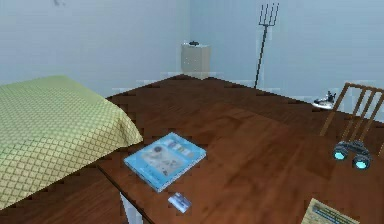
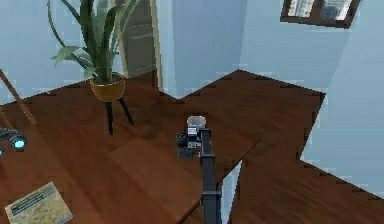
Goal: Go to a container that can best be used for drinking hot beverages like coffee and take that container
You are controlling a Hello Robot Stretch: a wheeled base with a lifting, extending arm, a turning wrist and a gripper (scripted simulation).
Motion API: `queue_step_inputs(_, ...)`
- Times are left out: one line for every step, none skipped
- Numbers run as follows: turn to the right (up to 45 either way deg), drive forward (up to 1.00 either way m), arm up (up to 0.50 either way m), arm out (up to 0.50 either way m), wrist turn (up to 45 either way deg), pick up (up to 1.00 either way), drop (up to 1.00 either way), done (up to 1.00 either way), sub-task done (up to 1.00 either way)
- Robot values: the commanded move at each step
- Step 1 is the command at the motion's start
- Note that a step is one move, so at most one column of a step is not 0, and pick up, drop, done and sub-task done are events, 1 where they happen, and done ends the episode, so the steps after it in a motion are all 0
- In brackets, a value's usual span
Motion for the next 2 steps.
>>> queue_step_inputs(0.0,0.0,0.1,0.0,0.0,0.0,0.0,0.0,0.0)
queue_step_inputs(0.0,0.0,0.0,0.0,0.0,0.0,0.0,1.0,0.0)
